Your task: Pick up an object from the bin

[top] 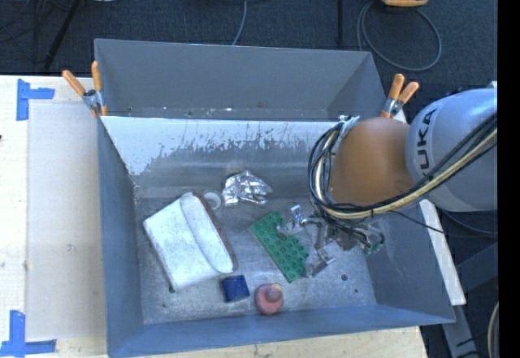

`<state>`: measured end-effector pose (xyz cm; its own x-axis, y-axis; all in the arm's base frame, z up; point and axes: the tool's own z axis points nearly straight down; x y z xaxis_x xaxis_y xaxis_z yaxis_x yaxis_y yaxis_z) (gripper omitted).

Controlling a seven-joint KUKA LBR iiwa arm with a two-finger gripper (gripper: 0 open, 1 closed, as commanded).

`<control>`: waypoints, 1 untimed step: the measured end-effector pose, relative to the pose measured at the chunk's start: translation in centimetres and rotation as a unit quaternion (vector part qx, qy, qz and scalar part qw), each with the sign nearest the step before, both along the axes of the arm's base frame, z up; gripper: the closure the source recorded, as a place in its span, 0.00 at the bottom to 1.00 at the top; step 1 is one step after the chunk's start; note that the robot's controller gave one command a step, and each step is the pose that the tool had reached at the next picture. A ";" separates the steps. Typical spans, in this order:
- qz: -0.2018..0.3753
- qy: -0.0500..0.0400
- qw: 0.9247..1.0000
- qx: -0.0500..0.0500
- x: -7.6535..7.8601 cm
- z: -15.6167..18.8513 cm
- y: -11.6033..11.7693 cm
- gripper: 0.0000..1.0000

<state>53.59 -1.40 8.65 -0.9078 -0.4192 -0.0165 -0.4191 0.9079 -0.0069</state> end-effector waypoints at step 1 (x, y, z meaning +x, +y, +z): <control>0.002 0.004 1.000 0.000 1.5 15.2 1.6 1.00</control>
Offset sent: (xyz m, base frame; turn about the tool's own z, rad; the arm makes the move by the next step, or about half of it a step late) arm 0.0124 0.0153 0.1481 -0.0032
